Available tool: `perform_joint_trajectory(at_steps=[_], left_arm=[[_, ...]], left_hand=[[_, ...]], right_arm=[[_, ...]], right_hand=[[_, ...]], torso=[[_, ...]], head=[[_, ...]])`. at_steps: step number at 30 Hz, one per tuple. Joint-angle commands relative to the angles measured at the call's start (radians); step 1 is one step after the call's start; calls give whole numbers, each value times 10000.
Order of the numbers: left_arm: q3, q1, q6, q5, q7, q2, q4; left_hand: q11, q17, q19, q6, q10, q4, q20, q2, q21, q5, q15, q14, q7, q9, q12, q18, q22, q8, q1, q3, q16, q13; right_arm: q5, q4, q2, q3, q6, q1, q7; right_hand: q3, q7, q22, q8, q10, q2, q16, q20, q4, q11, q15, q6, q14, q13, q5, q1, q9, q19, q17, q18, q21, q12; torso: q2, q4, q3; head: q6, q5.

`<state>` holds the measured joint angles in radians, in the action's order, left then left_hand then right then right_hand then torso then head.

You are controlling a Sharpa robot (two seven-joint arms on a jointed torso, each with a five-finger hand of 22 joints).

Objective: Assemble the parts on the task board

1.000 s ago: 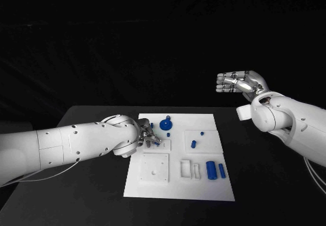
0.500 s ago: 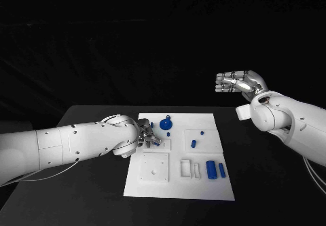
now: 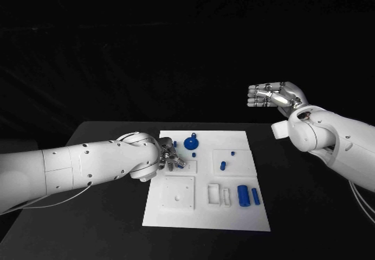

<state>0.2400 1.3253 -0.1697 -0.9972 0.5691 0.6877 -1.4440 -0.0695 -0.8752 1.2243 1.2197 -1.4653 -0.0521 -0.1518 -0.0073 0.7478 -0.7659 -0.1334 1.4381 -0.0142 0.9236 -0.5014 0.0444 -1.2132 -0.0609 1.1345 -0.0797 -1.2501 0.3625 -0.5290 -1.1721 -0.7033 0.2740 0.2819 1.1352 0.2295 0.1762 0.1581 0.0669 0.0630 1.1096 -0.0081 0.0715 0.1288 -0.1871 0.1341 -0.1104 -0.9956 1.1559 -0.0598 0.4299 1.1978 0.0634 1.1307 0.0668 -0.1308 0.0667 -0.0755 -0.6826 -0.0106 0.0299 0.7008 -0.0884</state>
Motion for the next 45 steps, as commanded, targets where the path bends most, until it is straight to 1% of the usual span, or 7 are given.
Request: perform_joint_trajectory(at_steps=[1, 4, 5, 15, 24, 34, 45], left_arm=[[6, -18, 221, -31, 81, -4, 4], [6, -18, 243, -32, 90, -7, 6], [6, -18, 251, -32, 95, -9, 10], [5, -18, 299, -34, 125, -30, 28], [5, -17, 378, -31, 178, -74, 124], [5, -16, 498, 49, 223, -216, 241], [5, -15, 657, 94, 211, -312, 238]], left_hand=[[-34, -7, 107, 319, -498, -1472, -3, 56, -135, -44, -11, 5, 268, 18, -69, 3, -114, -48, 17, -1416, -68, -25], [-34, -7, 107, 319, -498, -1472, -3, 56, -135, -44, -11, 5, 268, 18, -69, 3, -114, -48, 17, -1416, -68, -25], [-34, -7, 107, 319, -498, -1472, -3, 56, -135, -44, -11, 5, 268, 18, -69, 3, -114, -48, 17, -1416, -68, -25], [-34, -17, 154, 324, -500, -1516, -2, 62, -280, -94, -8, 6, 268, 107, -80, -8, -280, -47, 1, -1432, -81, -36], [-35, -16, 193, 331, -499, -1528, -3, 72, -346, -121, -10, 5, 271, 148, -89, -7, -365, -54, -21, -1444, -82, -37], [-40, -24, 217, 371, -499, -1500, 5, 105, -419, -74, -3, 11, 298, 213, -104, -17, -436, -64, -93, -1434, -88, -30], [-48, -111, 253, 463, -502, -1492, 13, 88, -493, -39, 4, 25, 323, 296, -162, -29, -523, -67, -92, -1410, -148, -11]], right_arm=[[-8, 2, 17, 7, -197, 2, 57], [-8, 10, 25, 7, -205, 2, 58], [-8, 15, 28, 7, -209, 2, 58], [-8, 52, 58, 6, -239, 1, 58], [-8, 100, 93, 6, -294, -2, 53], [-85, 117, 121, 6, -387, -7, 26], [-301, 139, 146, 5, -500, -20, -3]], right_hand=[[73, 27, -15, -5, -74, -29, -51, 17, -8, -8, -36, 36, -23, 12, -49, 45, 5, -51, -10, -175, 13, 55], [73, 27, -15, -5, -74, -29, -51, 17, -8, -8, -36, 36, -23, 12, -49, 45, 5, -51, -10, -175, 13, 55], [73, 27, -15, -5, -74, -29, -51, 17, -8, -8, -36, 36, -23, 12, -49, 45, 5, -51, -10, -175, 13, 55], [107, 28, -15, -7, -83, -19, -51, 23, -7, -7, -39, 41, -32, 12, -57, 59, 4, -64, -10, -182, 13, 55], [118, 29, -15, -7, -83, -19, -51, 24, -5, -6, -40, 43, -35, 12, -56, 57, 4, -67, -10, -182, 13, 55], [201, 34, -16, -8, -115, -27, -56, 38, -6, 6, -60, 67, -106, 13, -55, 59, 3, -131, -12, -170, 6, 61], [266, 57, -16, -7, -144, -55, -55, 48, -22, 23, -84, 114, -155, 12, 5, 76, 4, -180, -12, -169, 7, 57]], torso=[[-2, 1, 1], [-4, 1, 0], [-3, -3, 1], [0, -7, 8], [-8, -8, 11], [0, -10, 12], [-2, -8, 10]], head=[[16, -16], [17, -18], [54, -14], [50, -36], [100, 60], [147, -19], [114, 23]])
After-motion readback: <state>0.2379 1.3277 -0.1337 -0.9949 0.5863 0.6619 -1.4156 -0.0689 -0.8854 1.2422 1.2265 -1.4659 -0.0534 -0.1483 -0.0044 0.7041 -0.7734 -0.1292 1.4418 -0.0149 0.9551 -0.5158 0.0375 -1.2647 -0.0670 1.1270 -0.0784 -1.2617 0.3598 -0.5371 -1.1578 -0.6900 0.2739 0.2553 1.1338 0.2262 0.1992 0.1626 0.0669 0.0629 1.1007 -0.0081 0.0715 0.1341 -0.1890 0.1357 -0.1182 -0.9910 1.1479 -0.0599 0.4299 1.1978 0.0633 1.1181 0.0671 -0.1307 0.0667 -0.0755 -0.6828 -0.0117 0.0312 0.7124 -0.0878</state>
